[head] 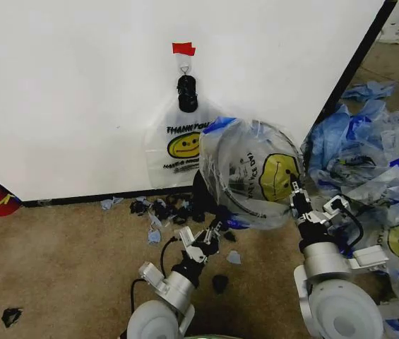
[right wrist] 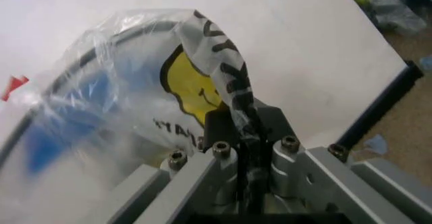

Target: Pick up the garbage bag from the wall and place it over the trash bin.

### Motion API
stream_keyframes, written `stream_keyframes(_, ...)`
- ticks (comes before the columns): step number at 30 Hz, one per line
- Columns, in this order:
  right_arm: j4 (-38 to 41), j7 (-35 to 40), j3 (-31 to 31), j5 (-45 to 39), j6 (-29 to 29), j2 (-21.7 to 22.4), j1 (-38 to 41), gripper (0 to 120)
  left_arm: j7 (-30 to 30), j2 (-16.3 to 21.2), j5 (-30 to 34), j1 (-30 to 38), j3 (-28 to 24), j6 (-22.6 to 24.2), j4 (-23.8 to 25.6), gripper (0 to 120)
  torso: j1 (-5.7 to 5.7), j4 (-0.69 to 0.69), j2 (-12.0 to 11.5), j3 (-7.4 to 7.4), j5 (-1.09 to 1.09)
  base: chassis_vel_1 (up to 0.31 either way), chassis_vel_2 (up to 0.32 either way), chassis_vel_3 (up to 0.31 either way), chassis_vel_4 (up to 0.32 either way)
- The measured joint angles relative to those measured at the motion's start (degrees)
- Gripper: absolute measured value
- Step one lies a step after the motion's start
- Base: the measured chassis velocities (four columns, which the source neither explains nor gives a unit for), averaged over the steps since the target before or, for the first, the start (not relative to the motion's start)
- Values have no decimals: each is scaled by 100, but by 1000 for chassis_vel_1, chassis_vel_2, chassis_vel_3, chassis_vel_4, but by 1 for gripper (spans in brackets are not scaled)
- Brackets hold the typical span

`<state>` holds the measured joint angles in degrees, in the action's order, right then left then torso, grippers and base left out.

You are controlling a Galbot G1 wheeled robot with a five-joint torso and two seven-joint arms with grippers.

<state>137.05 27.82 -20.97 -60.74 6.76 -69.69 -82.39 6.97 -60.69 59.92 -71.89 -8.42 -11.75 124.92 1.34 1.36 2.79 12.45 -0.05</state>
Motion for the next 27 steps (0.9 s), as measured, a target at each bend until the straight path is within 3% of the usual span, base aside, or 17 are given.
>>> stream_keyframes(3, -160, 22, 130, 22, -21, -16, 124, 1, -278, 212, -41, -289, 49, 129, 214, 21, 0, -2, 0, 0, 0, 0, 0, 0, 0)
stream_keyframes(9, -272, 61, 174, -40, -26, -59, 272, 1, -438, 292, -211, -611, 60, 222, 275, 41, 0, -2, 0, 0, -1, 0, 0, 0, 0)
stream_keyframes(24, -296, 48, 42, -27, 42, -12, 242, 1, -202, 318, -493, -502, -24, 209, -163, 95, 0, 0, 0, 0, -1, 0, 0, 0, 0)
stream_keyframes(27, -307, 39, 24, -4, 59, 7, 253, 1, -133, 323, -554, -502, -28, 209, -256, 99, 0, -1, 0, 0, -1, 0, 0, 0, 0)
